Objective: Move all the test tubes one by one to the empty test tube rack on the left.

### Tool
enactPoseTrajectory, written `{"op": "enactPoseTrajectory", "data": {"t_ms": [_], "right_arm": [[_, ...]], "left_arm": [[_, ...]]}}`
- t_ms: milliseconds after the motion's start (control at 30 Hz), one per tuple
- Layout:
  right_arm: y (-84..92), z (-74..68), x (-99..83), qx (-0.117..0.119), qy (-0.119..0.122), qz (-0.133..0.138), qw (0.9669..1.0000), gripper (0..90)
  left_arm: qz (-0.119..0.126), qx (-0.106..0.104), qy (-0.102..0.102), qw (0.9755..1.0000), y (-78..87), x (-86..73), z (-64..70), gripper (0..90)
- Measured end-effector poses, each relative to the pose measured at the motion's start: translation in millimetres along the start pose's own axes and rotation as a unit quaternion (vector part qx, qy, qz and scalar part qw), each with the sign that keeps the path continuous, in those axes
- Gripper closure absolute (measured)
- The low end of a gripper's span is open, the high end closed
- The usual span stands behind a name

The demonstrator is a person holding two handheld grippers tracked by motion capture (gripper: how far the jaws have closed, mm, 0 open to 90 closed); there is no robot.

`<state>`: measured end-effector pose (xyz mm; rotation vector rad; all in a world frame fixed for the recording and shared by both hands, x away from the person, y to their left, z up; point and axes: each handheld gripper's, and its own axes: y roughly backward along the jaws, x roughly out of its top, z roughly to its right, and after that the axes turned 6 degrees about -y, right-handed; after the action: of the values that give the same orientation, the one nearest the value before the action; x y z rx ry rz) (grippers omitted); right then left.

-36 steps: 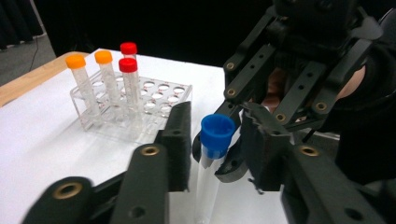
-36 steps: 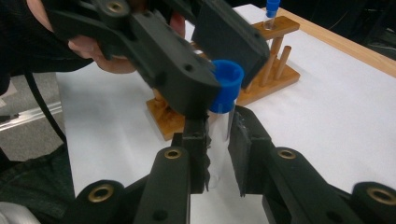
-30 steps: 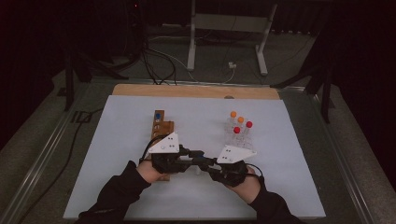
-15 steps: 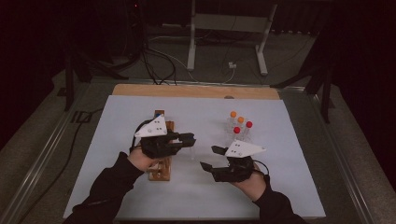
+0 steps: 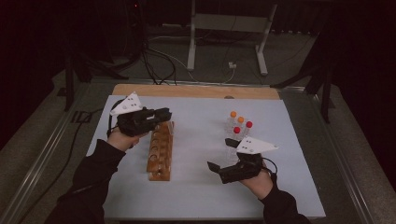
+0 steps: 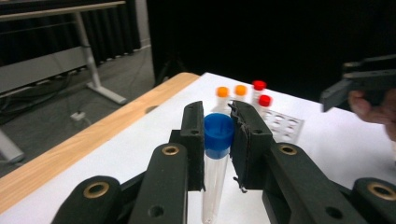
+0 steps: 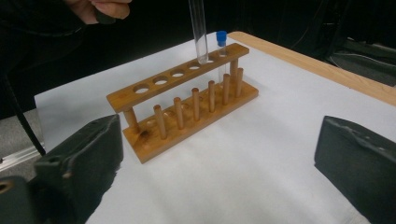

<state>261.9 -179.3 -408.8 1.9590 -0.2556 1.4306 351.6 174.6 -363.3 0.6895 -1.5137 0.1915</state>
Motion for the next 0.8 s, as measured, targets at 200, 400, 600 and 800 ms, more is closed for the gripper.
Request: {"op": "enactPoseTrajectory", "data": {"t_ms": [200, 400, 600, 800], "right_arm": [[1.3, 2.4, -0.5, 0.008, -0.002, -0.001, 1.0, 0.0], [2.6, 4.8, -1.3, 0.002, -0.005, 0.004, 1.0, 0.0], [2.7, 4.6, -2.2, 0.0, -0.004, 0.004, 1.0, 0.0], [2.7, 4.8, -3.2, 0.0, -0.002, 0.002, 1.0, 0.0]], "left_arm": [[-0.006, 0.035, 0.012, 0.9993, 9.5, -6.8, -18.5, 77.2], [-0.016, 0.059, 0.025, 0.9978, 7.3, -21.4, -30.0, 77.2], [-0.027, 0.071, 0.035, 0.9965, 1.2, -36.6, -35.4, 77.2], [-0.043, 0.075, 0.042, 0.9954, -5.6, -49.9, -37.9, 77.2]]}}
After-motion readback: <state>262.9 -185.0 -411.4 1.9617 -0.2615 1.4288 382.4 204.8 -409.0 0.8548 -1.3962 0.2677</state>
